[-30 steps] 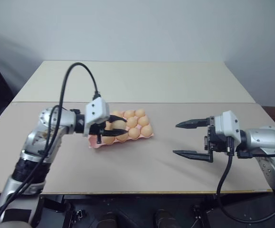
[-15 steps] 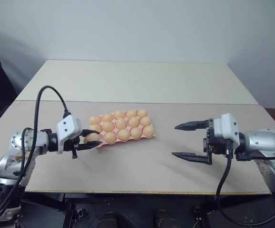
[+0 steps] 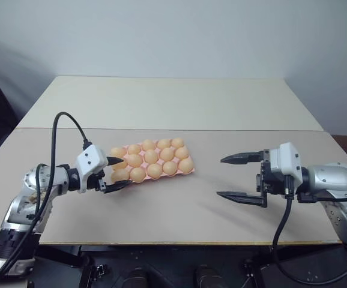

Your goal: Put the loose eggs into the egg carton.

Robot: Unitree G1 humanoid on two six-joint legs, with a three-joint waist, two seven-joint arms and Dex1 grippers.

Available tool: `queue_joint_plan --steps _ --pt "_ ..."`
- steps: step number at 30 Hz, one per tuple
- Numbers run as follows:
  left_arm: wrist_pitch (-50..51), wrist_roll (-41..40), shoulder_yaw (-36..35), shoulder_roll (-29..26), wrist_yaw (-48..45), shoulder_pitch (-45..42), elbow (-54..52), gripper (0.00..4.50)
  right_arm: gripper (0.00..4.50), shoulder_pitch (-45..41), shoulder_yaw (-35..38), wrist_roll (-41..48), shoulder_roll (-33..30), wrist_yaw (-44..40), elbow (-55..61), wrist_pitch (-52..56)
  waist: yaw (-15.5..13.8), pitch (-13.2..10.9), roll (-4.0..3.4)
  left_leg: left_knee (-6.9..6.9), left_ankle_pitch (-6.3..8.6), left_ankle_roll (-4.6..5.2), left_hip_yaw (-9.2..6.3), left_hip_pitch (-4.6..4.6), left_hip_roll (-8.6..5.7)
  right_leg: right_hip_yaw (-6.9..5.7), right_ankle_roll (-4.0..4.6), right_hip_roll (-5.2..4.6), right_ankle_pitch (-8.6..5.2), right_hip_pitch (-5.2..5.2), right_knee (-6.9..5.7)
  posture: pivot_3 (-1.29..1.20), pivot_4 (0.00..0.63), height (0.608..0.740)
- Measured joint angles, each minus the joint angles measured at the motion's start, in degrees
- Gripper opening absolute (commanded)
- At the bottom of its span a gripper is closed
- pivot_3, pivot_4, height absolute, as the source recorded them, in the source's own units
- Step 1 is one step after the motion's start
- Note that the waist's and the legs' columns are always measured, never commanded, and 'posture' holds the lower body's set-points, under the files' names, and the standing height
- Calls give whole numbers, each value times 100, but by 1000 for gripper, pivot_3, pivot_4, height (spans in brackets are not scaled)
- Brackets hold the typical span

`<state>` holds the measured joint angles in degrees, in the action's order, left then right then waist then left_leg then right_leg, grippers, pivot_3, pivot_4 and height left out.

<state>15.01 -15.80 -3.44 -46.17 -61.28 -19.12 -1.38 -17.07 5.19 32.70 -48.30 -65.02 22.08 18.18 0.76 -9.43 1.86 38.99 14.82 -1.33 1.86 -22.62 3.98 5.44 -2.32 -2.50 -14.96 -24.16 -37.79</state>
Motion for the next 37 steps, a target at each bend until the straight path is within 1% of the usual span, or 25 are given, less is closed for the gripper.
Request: queue_joint_plan --steps 3,7,13,17,19,22,24,29,32,37 --pt "0 -79 -58 -73 -80 27 -17 4487 4500 4 0 3 0 8 13 0 5 0 0 0 0 0 0 0 0 0 0 0 0 -1 0 0 150 740" --pt "135 -494 -453 -191 -242 164 -202 4487 4500 21 9 10 -1 12 60 1 8 0 0 -1 0 0 0 -1 1 0 0 0 0 -1 0 0 150 740" --pt "881 -1404 -1431 -538 -313 521 -668 4487 4500 20 15 16 -3 2 56 1 29 0 0 -2 0 0 1 1 2 0 0 0 0 -2 0 0 150 740" --pt "1297 -1861 -2203 -841 -422 1044 -971 4487 4500 -4 29 15 -6 -34 -80 0 31 0 0 -2 0 0 2 3 3 0 0 -1 -1 -1 0 0 150 740" --pt "1403 -2041 -2582 -931 -579 1468 -1134 4487 4500 -30 35 12 0 -65 -196 -7 33 0 0 -3 0 0 4 4 3 1 0 -1 -1 -2 1 0 150 740" --pt "1556 -2240 -3065 -940 -710 2109 -1431 4487 4500 -58 46 8 12 -71 -329 -29 28 0 0 -4 0 0 5 5 5 1 1 -1 -1 -2 1 0 150 740" --pt "1631 -2303 -3242 -927 -735 2427 -1650 4487 4500 -59 49 4 15 -68 -390 -39 27 0 0 -4 0 0 5 7 5 1 1 -1 -1 -1 1 0 150 740" --pt "1765 -2486 -3611 -566 -430 3032 -2215 4487 4500 -55 110 1 56 80 -473 -57 5 0 0 -4 1 -1 5 8 4 2 1 -1 -1 0 2 0 150 740" --pt "1803 -2513 -3715 -437 -281 3330 -2433 4487 4500 32 248 4 53 111 -473 -57 9 0 0 -6 1 -1 5 7 5 2 1 -1 -1 0 5 0 150 740" --pt "1869 -2600 -3914 -416 -96 3464 -2622 4487 4500 138 262 4 50 104 -479 -52 11 0 0 -6 1 -1 6 15 4 3 2 -1 -1 6 3 0 150 740"
